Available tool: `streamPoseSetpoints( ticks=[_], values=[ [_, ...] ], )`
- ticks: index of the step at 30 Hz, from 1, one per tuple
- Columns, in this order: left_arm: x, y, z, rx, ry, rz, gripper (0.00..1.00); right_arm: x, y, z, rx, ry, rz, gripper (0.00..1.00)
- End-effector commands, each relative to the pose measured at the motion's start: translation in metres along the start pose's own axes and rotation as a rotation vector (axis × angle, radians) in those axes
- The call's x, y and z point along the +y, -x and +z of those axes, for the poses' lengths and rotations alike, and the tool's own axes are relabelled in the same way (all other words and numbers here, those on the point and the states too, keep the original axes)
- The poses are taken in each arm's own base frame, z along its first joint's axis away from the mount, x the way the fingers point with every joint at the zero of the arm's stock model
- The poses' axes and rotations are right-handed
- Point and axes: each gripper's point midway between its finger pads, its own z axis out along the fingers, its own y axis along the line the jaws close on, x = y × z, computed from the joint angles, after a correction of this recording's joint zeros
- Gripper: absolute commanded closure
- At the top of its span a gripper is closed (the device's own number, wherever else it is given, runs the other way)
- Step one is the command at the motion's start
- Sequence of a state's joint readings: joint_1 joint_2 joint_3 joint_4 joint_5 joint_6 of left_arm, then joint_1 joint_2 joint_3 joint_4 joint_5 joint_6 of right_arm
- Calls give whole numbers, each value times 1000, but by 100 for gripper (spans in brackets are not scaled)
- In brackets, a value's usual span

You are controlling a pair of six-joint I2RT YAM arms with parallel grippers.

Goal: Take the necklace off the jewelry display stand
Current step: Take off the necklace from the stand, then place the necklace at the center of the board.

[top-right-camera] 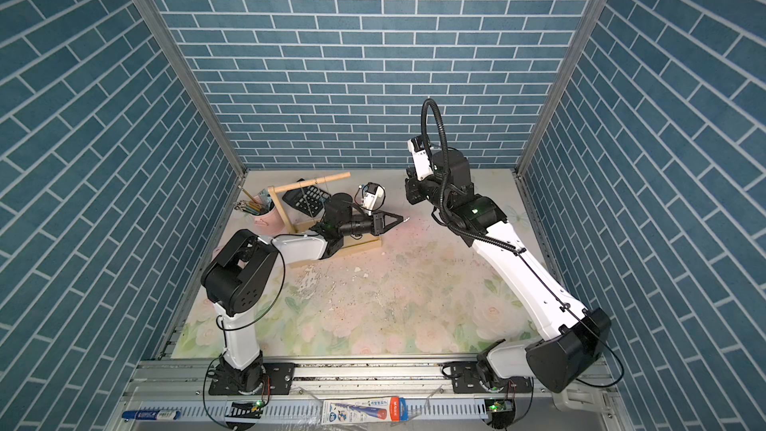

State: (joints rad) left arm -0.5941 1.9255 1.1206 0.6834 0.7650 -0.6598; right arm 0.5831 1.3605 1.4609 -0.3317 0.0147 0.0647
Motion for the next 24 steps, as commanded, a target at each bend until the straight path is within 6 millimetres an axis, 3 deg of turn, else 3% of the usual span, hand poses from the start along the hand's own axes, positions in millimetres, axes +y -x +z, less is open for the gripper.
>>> streamPoseSetpoints(
  ticks=[1,14,24],
  values=[
    [-10,-6,2,50,28,24,100,-9,-1,-10,-3,-34,41,100],
    [-10,-51,21,176,80,-36,100,-24,-65,2,135,-70,129,100],
    [4,-83,28,224,133,-121,100,-39,-111,15,212,-92,187,100]
  ],
)
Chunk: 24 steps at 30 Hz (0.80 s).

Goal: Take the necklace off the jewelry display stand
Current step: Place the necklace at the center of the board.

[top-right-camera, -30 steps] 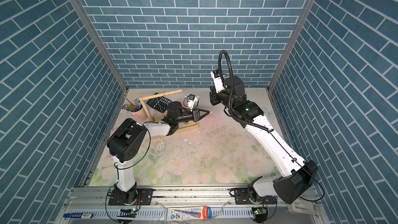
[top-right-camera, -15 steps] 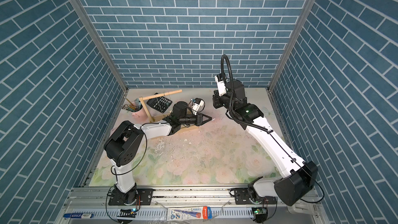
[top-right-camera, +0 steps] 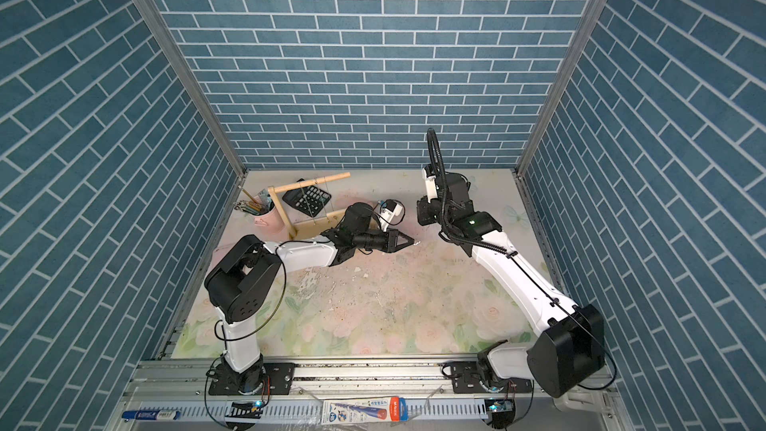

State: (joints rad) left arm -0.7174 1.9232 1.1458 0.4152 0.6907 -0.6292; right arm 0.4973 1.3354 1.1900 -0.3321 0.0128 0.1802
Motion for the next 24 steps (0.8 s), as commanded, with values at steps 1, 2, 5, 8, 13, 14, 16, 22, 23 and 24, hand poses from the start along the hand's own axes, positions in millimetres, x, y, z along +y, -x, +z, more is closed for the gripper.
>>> streamPoseSetpoints(
  ticks=[1,2,5,8,13,14,16,22,23,24],
  values=[
    [15,-16,8,36,44,-36,100,-4,1,-1,-18,3,42,100],
    [17,-19,9,45,58,-40,100,-5,-1,0,-12,3,47,100],
    [25,-28,13,79,116,-38,100,-11,-11,6,5,-6,69,100],
    [32,-37,17,107,149,-50,100,-18,-19,12,18,-15,93,100],
    [40,-48,26,126,169,-74,100,-25,-28,24,41,-13,120,100],
    [42,-48,27,127,175,-78,100,-27,-29,26,46,-12,124,100],
    [45,-50,29,129,181,-85,100,-28,-32,32,60,-9,132,100],
    [51,-55,34,141,220,-83,100,-33,-47,50,111,-9,154,100],
    [53,-55,34,142,227,-86,100,-33,-49,52,115,-8,159,100],
    [55,-56,35,144,234,-87,100,-35,-51,55,118,-11,165,100]
  ],
)
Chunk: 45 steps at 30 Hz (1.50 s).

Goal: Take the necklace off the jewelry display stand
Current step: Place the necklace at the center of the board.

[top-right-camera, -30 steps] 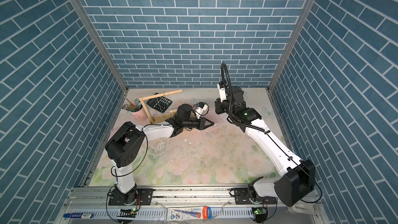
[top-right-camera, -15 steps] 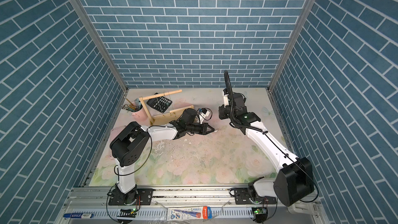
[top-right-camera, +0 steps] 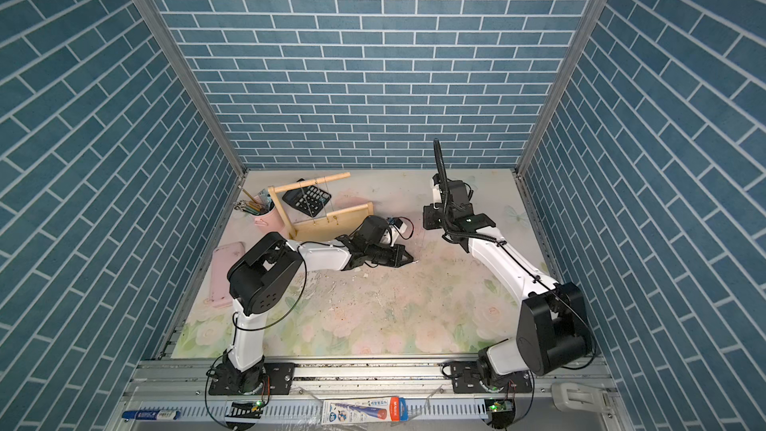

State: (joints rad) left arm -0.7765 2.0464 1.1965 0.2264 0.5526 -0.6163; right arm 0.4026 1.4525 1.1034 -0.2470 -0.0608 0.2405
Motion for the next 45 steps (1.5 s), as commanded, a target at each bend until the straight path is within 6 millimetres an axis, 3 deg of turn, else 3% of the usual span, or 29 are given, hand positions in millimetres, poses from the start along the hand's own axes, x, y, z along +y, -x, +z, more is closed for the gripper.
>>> streamPoseSetpoints(
  ticks=[1,19,45],
  values=[
    [2,2,5,-2,32,10,100,-3,-3,10,9,10,50,100],
    [15,-7,21,30,71,-17,100,-16,-20,61,108,40,104,100],
    [26,-20,32,13,117,-74,100,-16,-22,96,172,80,112,100]
  ],
)
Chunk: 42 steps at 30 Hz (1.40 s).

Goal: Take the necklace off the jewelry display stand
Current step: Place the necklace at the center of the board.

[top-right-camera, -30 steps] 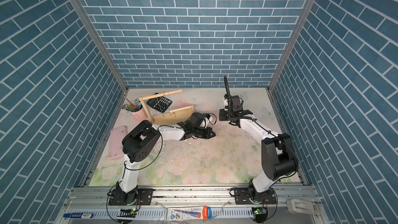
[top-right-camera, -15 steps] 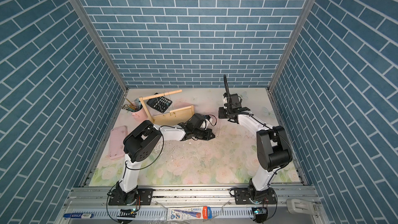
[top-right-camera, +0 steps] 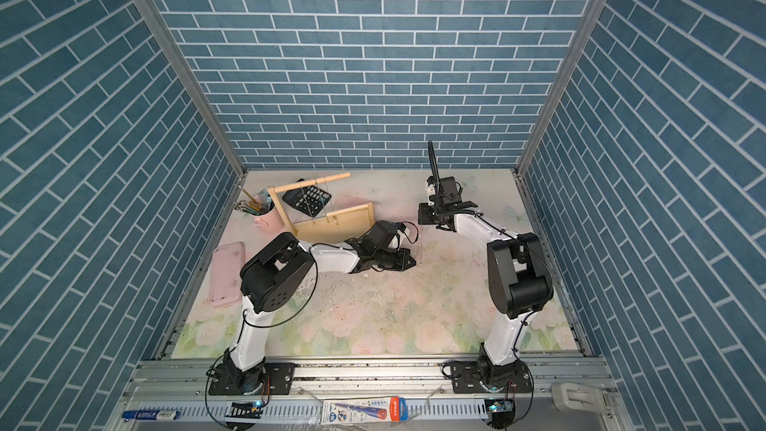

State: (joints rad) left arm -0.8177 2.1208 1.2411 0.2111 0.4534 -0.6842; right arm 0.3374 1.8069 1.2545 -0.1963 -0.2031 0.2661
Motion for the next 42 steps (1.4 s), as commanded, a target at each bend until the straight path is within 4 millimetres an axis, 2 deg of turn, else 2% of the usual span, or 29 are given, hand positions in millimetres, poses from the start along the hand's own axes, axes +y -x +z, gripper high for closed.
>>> streamPoseSetpoints(
  ticks=[1,21,35,42],
  values=[
    [13,-10,8,12,37,-13,100,2,2,4,11,18,21,100],
    [23,-17,9,25,72,-20,100,-3,-1,23,49,18,18,100],
    [26,-14,9,54,119,30,100,-3,-6,23,50,25,16,100],
    [27,-13,8,59,132,40,97,-2,-6,22,52,27,15,100]
  ],
)
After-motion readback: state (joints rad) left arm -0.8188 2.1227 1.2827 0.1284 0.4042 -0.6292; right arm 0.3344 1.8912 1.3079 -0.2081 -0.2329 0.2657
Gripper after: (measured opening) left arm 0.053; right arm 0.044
